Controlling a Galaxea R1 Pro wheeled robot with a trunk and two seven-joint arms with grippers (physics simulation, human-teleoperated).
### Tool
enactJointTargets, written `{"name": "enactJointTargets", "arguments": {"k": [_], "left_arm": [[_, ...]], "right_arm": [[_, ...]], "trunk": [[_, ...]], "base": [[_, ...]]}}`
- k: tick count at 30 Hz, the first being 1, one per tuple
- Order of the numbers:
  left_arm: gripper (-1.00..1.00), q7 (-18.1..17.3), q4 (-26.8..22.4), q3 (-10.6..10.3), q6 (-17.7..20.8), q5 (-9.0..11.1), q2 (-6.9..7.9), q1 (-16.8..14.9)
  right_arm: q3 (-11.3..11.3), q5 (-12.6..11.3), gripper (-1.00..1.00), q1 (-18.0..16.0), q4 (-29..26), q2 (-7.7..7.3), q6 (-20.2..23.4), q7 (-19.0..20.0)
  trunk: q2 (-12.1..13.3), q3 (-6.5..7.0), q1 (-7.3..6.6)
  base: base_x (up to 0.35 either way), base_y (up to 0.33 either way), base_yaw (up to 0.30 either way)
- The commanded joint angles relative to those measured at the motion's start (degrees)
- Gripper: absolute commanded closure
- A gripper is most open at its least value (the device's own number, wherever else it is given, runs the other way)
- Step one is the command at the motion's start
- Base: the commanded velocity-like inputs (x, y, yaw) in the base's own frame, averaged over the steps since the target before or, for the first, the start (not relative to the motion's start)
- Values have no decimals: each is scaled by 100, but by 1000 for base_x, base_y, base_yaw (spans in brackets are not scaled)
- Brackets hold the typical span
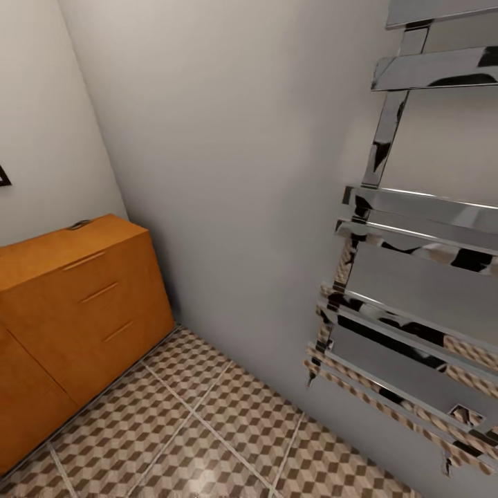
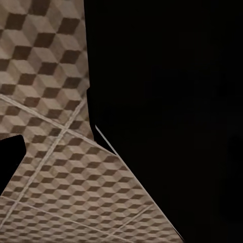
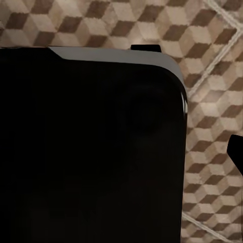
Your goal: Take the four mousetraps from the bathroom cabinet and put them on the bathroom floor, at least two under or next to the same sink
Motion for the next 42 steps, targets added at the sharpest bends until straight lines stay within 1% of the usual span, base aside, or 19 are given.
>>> {"name": "enactJointTargets", "arguments": {"k": [1, 12, 42], "left_arm": [[-100, -2, -10, 29, -6, -28, -1, 4], [-100, -2, -11, 29, -6, -28, -1, 4], [-100, -2, -10, 29, -6, -28, -1, 4]], "right_arm": [[-17, 12, -100, -3, 5, 1, -19, 5], [-17, 14, -100, -3, 5, 1, -20, 5], [-17, 14, -100, -3, 4, 1, -20, 5]], "trunk": [[-2, -10, 0], [-2, -75, 0], [-2, -80, 0]], "base": [[0, 0, 208], [0, 0, 217], [0, 0, 283]]}}
